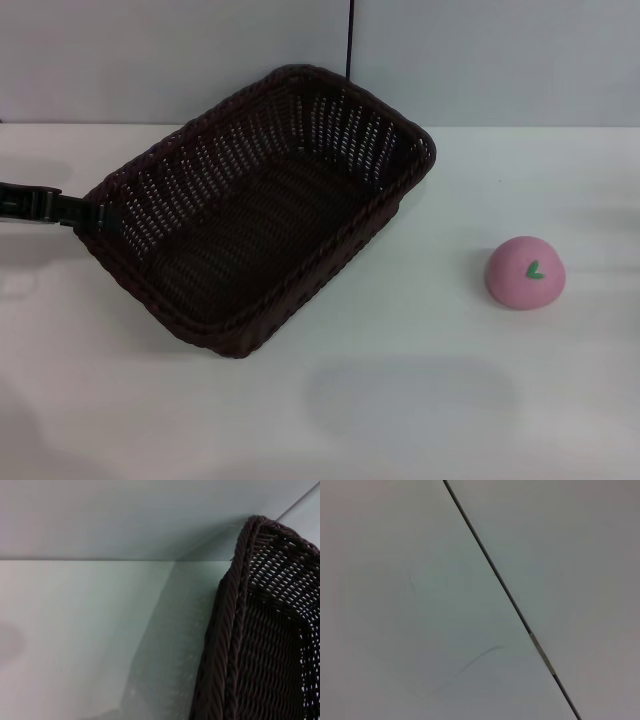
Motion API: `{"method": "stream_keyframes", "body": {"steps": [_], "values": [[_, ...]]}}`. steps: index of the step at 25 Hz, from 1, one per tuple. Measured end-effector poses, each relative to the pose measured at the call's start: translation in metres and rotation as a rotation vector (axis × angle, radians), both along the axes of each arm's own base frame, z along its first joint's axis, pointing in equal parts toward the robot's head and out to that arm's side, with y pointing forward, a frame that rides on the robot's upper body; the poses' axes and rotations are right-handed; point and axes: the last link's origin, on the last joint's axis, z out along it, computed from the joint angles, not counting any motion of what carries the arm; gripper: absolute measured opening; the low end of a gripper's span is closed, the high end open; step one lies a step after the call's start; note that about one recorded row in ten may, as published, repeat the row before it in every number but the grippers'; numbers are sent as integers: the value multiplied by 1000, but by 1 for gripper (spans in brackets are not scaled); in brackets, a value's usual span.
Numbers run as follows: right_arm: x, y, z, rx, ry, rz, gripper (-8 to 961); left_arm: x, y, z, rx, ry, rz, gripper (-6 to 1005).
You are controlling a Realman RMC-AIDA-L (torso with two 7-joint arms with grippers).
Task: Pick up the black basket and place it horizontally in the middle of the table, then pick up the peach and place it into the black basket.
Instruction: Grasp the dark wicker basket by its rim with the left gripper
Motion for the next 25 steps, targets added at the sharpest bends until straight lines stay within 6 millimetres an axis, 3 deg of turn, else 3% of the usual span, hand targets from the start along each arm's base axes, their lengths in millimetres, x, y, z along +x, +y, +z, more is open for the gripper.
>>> {"method": "stream_keyframes", "body": {"steps": [8,11,16,25], "values": [[2,-2,0,8,7,-10,409,5,2,-7,-28,7,-19,608],[3,-3,1,13,10,-15,409,7,2,-9,-39,12,-26,412],[3,-3,1,17,13,-18,410,10,4,-11,-41,13,-36,284],[7,-7,3,31,20,-34,410,13,4,-12,-64,30,-77,278]]}}
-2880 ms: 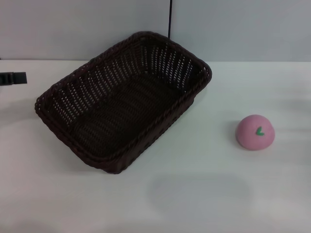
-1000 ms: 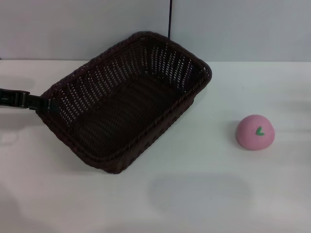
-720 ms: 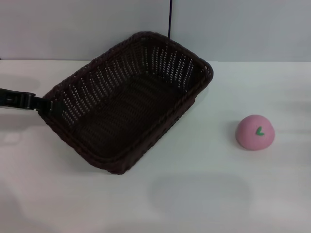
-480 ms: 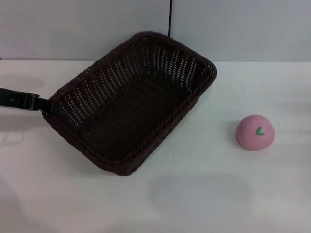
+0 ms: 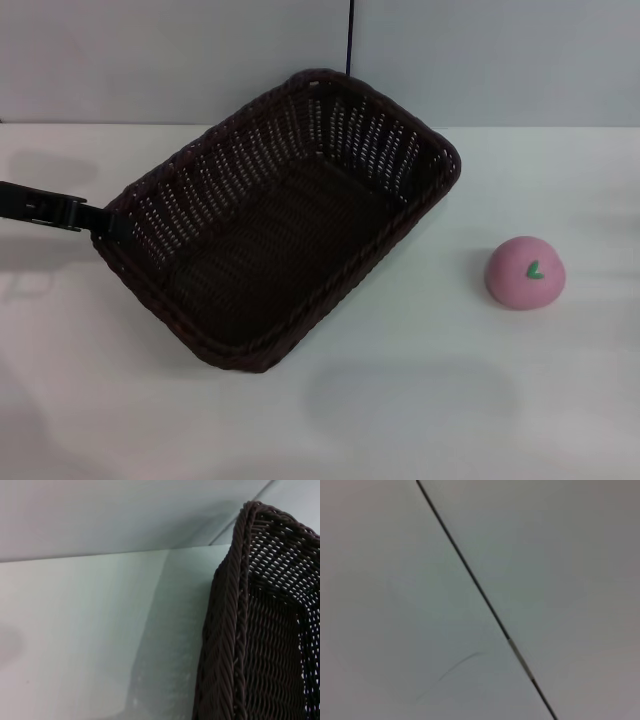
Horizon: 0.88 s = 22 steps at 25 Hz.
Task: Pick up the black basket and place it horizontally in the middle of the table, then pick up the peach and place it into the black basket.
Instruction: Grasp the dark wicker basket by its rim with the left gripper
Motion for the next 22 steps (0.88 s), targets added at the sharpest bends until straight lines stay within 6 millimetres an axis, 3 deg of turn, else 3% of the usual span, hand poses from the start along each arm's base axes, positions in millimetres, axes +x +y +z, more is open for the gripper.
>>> {"method": "stream_keyframes", "body": {"steps": [14,22], "values": [[2,-2,1,9,5,-10,409,-3,0,10,40,-25,-65,237],[3,-2,3,23,11,-18,410,0,1,20,73,-196,-72,230]]}}
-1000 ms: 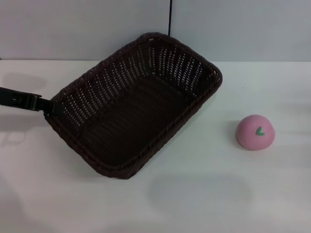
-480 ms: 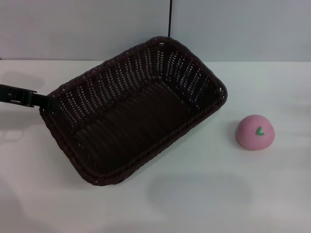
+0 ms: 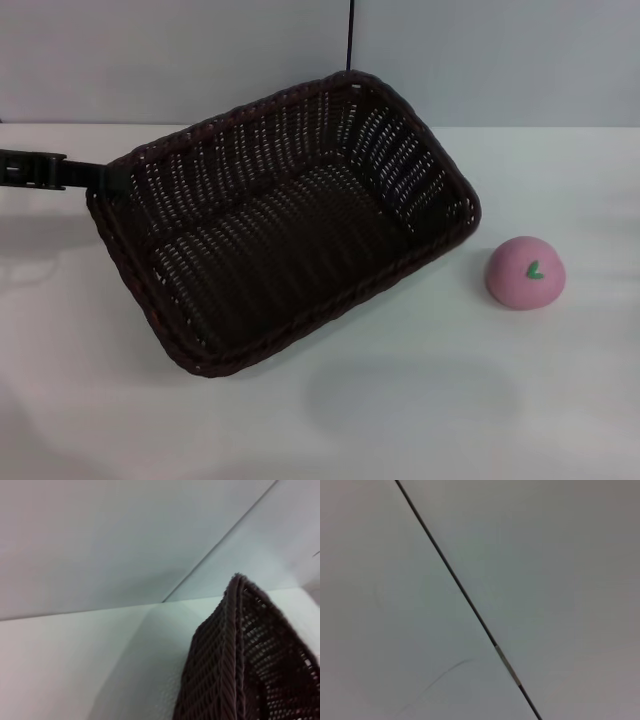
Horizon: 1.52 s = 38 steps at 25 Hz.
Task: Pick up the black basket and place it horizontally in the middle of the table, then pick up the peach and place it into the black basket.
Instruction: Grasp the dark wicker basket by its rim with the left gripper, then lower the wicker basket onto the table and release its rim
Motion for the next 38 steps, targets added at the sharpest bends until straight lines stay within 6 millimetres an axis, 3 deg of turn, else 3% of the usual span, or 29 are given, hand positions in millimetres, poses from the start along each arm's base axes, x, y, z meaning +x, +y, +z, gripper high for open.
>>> {"method": "stream_keyframes", "body": {"steps": [19,27,38], "values": [[2,3,1,7,9,-21,409,10,-2,-1,-53,-133,-65,223],[2,4,1,6,10,-22,410,18,6,-22,-68,-163,-123,224],[4,3,0,-1,12,-36,410,30,10,-33,-91,-185,-212,225]]}}
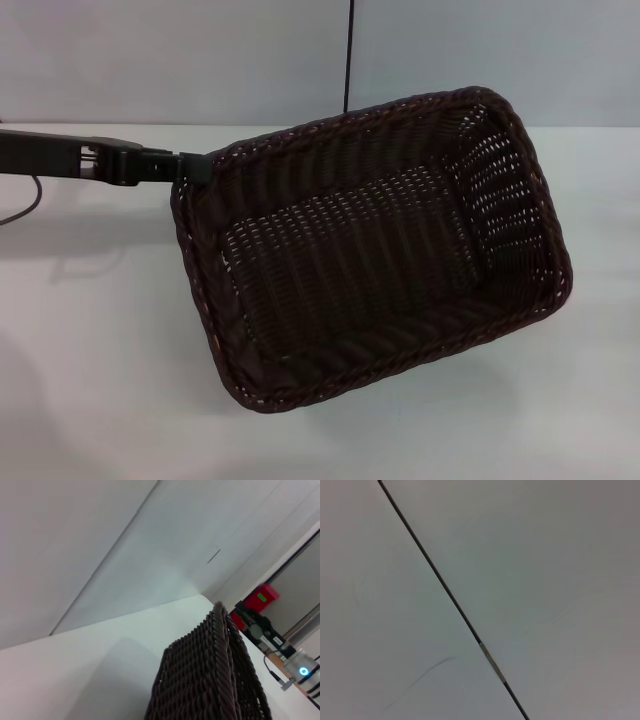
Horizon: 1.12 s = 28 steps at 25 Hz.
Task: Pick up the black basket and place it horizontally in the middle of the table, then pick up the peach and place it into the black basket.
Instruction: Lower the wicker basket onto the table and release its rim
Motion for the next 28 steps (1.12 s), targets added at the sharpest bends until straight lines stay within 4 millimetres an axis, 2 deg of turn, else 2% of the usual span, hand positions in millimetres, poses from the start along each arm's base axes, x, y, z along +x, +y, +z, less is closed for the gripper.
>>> {"method": "stream_keyframes", "body": {"steps": [6,9,20,22,28], "values": [[0,-1,-2,-2,8,-1,410,-1,8,-7,54,11,11,220],[1,-2,-2,-2,8,-3,409,-9,17,-10,138,30,64,216],[1,-2,-2,-5,8,-8,410,-12,21,-18,183,39,86,207],[1,-1,-2,-6,9,-7,410,-10,21,-28,196,38,73,211],[0,1,-2,-6,9,-5,410,-4,24,-41,250,29,44,244]]}}
